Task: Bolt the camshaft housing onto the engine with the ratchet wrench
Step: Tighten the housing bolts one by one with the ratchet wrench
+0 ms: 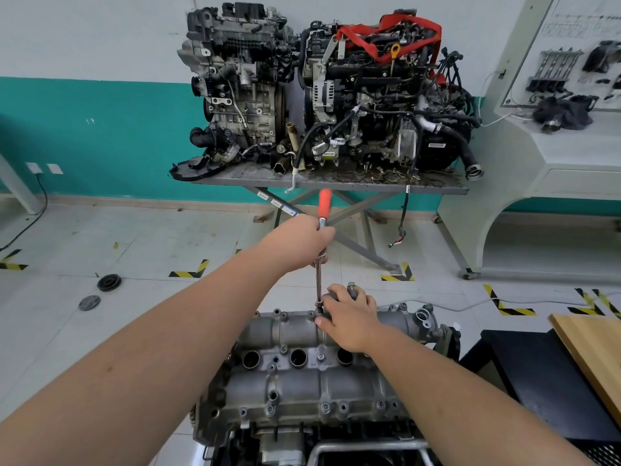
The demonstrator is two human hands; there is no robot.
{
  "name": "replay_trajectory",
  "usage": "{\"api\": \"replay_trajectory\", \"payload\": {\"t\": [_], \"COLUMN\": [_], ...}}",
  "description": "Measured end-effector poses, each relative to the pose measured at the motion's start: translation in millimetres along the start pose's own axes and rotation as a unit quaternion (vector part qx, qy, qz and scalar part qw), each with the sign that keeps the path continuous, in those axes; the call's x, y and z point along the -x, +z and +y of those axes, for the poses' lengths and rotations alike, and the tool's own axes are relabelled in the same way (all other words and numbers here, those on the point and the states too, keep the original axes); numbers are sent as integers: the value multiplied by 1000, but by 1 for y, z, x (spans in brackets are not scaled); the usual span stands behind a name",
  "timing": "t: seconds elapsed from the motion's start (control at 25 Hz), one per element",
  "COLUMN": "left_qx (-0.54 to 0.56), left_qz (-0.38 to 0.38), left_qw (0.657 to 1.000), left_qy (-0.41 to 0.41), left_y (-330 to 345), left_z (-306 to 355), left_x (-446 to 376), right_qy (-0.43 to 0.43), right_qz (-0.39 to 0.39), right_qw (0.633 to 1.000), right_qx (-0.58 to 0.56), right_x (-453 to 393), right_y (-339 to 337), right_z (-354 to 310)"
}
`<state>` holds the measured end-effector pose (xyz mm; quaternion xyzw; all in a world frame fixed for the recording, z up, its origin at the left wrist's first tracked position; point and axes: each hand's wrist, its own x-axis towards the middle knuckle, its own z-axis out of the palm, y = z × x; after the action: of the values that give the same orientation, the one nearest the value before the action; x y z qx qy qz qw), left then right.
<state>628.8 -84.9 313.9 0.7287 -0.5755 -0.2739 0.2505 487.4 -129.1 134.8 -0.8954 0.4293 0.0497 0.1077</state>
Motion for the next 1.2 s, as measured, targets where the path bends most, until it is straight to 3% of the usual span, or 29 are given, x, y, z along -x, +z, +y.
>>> {"api": "replay_trajectory", "payload": {"t": [0.08, 0.2, 0.32, 0.4, 0.52, 0.68, 0.76, 0.88, 0.96, 1.08, 1.16, 1.2], "left_qx": [-134, -308, -359, -272, -135, 32, 169, 375, 496, 617, 603, 563], "left_qz": [1, -5, 151, 279, 333, 246, 190, 176, 136, 112, 106, 83], "left_qw": [988, 935, 873, 863, 874, 936, 943, 905, 857, 778, 787, 817], "left_qy": [70, 174, 294, 322, 328, 250, 216, 98, 12, -27, -76, -89], "left_y": [-2, 11, 34, 45, 58, 69, 76, 85, 83, 70, 55, 48], "left_z": [5, 8, -10, -24, -30, -35, -36, -23, -16, -15, -15, -16], "left_x": [2, 9, 15, 17, 13, 19, 23, 18, 11, 6, 2, 0], "right_qy": [-2, 1, -6, -14, -22, -10, -3, -2, -2, -3, -3, -4], "right_qz": [-1, 13, 28, 25, 6, 45, 37, 17, 16, 13, 16, 17], "right_qw": [1000, 1000, 1000, 999, 999, 999, 999, 1000, 1000, 1000, 1000, 1000], "right_qx": [4, 8, 0, -27, -49, 1, -1, -1, -1, 3, 5, 6], "right_x": [0, 0, 1, 2, 3, 6, 6, 5, 4, 4, 4, 4], "right_y": [1, 3, 4, 2, -1, 1, 0, -2, -1, 2, 1, 1], "right_z": [1, 1, -2, -3, -2, -3, -4, -4, -3, -1, -1, -2]}}
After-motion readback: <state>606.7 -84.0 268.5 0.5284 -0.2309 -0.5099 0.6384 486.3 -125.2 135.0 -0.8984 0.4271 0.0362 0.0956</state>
